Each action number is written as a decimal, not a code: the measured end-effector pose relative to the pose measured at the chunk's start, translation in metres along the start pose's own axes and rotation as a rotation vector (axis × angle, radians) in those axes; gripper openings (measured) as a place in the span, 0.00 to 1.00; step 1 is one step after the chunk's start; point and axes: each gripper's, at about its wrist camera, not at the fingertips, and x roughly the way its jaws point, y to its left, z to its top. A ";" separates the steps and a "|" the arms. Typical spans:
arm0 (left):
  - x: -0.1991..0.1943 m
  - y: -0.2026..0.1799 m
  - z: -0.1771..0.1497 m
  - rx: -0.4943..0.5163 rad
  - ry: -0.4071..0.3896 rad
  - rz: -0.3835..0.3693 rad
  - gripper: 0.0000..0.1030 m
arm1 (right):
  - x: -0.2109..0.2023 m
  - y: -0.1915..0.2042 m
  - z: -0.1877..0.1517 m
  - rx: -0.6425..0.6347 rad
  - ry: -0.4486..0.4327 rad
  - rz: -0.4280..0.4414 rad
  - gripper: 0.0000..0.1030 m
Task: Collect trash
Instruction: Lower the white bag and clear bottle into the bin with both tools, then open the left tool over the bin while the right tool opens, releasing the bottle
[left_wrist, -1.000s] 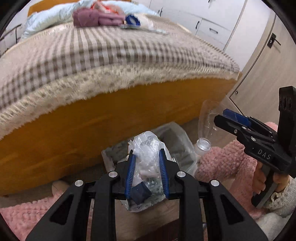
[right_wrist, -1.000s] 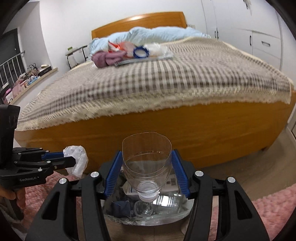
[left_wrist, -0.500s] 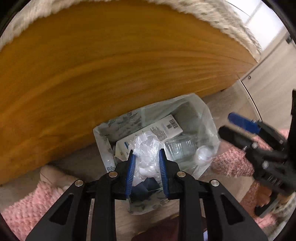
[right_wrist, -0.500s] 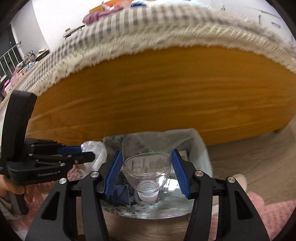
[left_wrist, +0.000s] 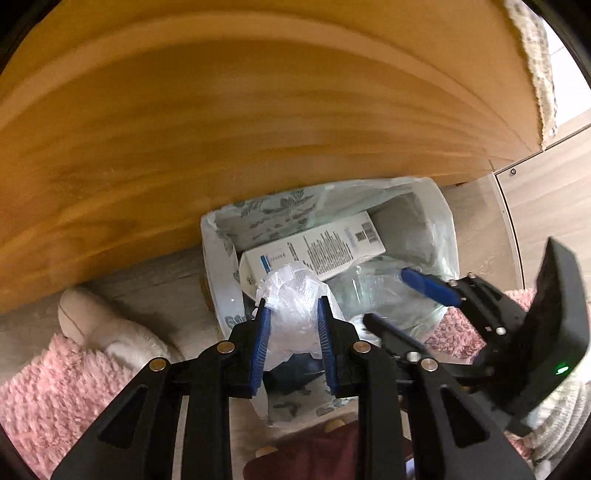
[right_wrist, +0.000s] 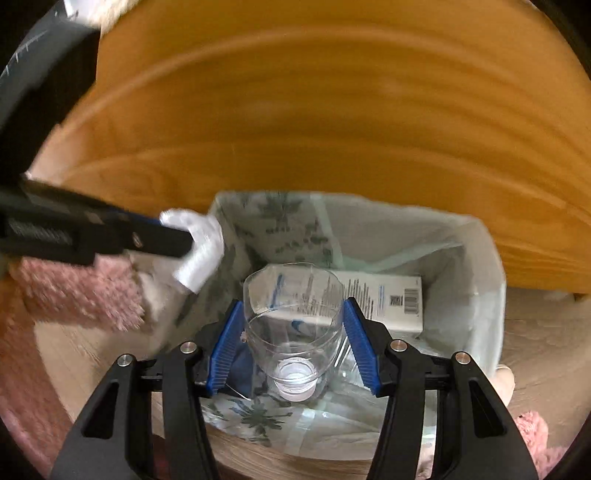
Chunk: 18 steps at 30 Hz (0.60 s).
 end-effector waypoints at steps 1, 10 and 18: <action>0.002 0.000 -0.001 -0.001 0.007 -0.005 0.23 | 0.003 0.000 -0.002 -0.009 0.007 -0.001 0.53; 0.012 0.003 -0.001 0.007 0.041 0.018 0.22 | 0.023 0.009 -0.005 -0.051 0.027 -0.004 0.60; 0.013 0.006 -0.001 0.000 0.048 0.025 0.22 | 0.034 0.012 -0.013 -0.079 0.138 -0.013 0.67</action>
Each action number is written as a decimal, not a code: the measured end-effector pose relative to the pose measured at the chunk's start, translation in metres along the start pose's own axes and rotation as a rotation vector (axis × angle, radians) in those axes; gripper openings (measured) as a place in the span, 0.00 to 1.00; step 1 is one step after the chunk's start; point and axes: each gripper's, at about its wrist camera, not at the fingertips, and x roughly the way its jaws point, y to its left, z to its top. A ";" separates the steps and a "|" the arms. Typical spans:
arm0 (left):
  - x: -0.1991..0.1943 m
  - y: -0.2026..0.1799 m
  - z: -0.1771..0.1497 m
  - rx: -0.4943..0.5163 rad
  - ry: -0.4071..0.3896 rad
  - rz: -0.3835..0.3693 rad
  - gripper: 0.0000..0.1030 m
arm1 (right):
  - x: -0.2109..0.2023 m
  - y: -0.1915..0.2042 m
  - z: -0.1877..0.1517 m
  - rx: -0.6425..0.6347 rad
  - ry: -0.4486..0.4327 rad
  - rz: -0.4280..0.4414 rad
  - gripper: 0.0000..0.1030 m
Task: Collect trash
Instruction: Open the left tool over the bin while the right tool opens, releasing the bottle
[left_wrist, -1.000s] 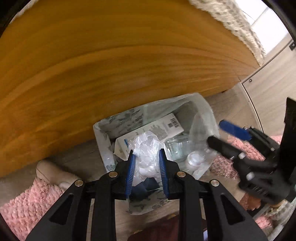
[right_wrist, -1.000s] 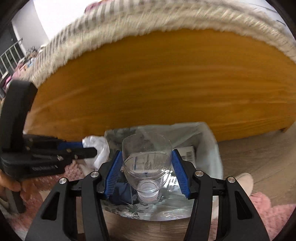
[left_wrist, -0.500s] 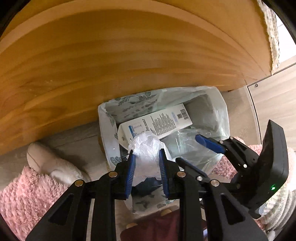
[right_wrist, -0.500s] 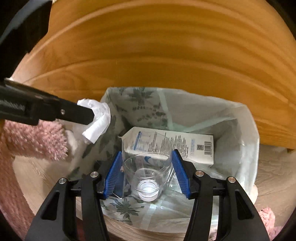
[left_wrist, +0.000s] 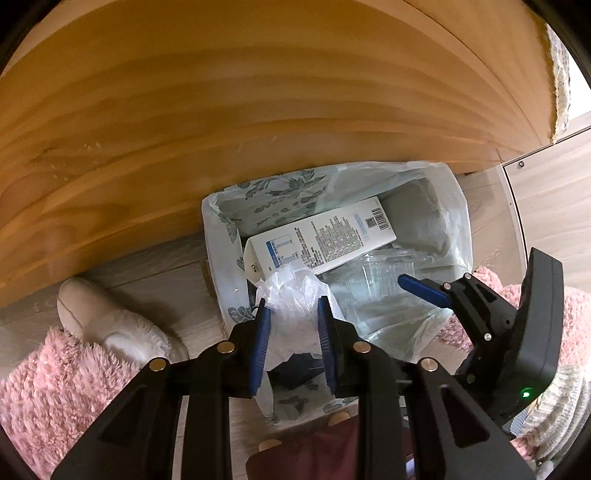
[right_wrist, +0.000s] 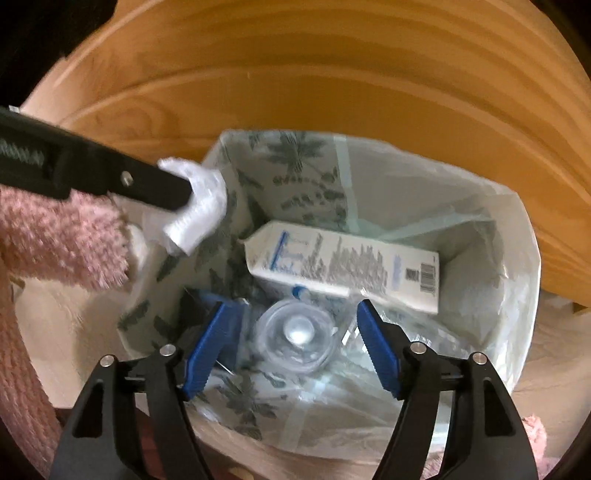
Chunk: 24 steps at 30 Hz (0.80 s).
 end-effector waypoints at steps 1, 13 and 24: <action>0.000 0.000 0.000 -0.001 0.001 0.002 0.22 | 0.001 -0.002 -0.001 0.008 0.033 0.002 0.69; 0.007 -0.009 0.000 0.030 0.009 0.011 0.23 | -0.018 -0.027 0.000 0.179 0.086 -0.067 0.81; -0.007 -0.014 -0.001 0.034 -0.041 -0.029 0.57 | -0.032 -0.026 0.000 0.192 0.112 -0.223 0.86</action>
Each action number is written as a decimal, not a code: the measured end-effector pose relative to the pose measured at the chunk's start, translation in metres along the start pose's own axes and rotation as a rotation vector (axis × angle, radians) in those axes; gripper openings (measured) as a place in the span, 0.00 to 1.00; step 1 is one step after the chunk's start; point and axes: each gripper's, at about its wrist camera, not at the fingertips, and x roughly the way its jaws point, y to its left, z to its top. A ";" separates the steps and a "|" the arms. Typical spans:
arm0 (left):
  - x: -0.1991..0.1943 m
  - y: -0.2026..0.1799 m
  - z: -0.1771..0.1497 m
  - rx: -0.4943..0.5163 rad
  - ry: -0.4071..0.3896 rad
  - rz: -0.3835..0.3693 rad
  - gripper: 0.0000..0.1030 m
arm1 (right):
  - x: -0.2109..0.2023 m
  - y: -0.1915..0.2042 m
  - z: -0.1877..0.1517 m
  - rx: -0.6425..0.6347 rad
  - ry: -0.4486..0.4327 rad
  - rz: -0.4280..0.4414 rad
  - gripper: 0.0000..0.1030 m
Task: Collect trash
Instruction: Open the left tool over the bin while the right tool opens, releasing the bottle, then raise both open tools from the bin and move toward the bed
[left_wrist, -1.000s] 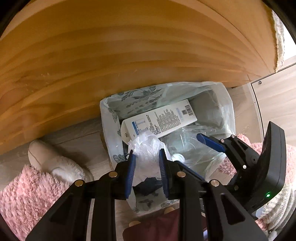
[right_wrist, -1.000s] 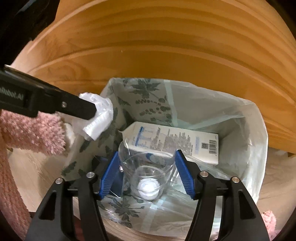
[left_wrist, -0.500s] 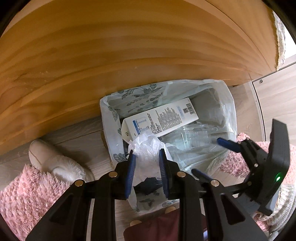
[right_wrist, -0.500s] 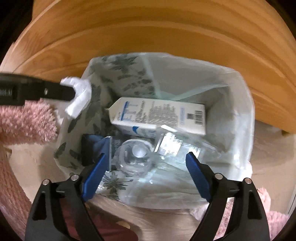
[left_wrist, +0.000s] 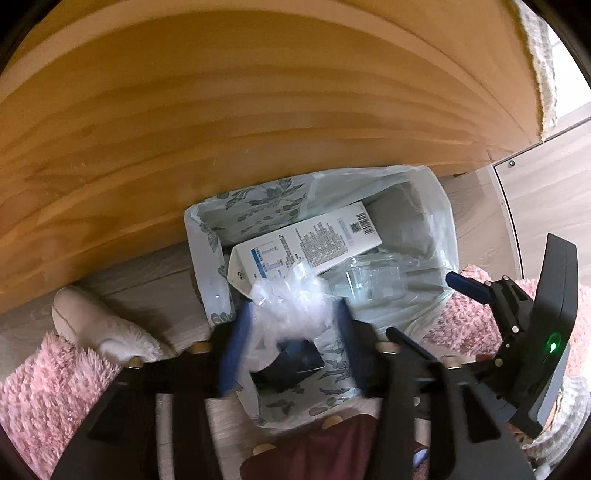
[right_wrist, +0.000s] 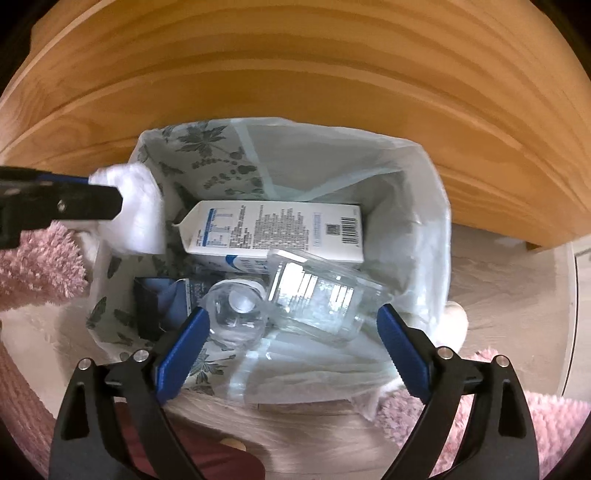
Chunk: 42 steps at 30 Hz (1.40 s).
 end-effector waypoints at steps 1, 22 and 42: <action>-0.002 -0.001 0.000 0.005 -0.007 -0.002 0.65 | -0.001 -0.002 0.000 0.008 0.002 -0.007 0.86; -0.025 -0.012 0.000 0.009 -0.118 0.025 0.93 | -0.021 -0.015 -0.010 0.097 -0.012 -0.047 0.86; -0.059 -0.034 -0.006 0.079 -0.289 0.050 0.93 | -0.060 -0.035 -0.006 0.172 -0.137 -0.095 0.86</action>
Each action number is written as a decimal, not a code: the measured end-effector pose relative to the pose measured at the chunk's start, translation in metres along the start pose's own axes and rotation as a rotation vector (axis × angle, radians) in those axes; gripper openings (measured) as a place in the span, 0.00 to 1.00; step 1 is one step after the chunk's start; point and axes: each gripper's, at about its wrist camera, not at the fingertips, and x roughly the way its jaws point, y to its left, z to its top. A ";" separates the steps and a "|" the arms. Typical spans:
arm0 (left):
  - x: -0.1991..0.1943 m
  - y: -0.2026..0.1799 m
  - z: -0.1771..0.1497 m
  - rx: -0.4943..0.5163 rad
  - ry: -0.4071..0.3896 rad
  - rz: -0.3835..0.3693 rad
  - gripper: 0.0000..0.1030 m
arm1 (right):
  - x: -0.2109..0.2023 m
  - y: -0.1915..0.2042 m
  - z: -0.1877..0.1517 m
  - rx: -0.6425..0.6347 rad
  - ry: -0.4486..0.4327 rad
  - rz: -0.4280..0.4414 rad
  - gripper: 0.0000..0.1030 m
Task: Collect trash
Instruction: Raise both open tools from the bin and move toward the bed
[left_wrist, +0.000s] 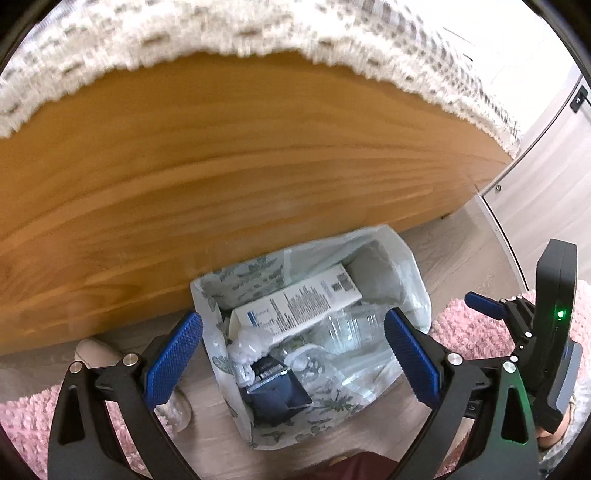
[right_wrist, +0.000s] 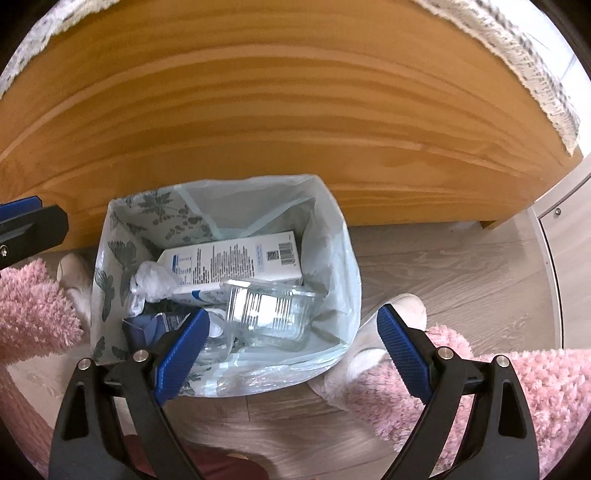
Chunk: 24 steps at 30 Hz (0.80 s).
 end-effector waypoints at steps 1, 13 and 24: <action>-0.003 0.000 0.001 -0.001 -0.016 0.001 0.93 | -0.004 -0.001 0.001 0.002 -0.014 -0.004 0.86; -0.054 -0.007 0.012 0.027 -0.210 0.023 0.93 | -0.052 -0.023 0.020 0.065 -0.203 -0.021 0.86; -0.117 -0.023 0.032 0.072 -0.381 0.042 0.93 | -0.108 -0.040 0.047 0.120 -0.384 -0.002 0.86</action>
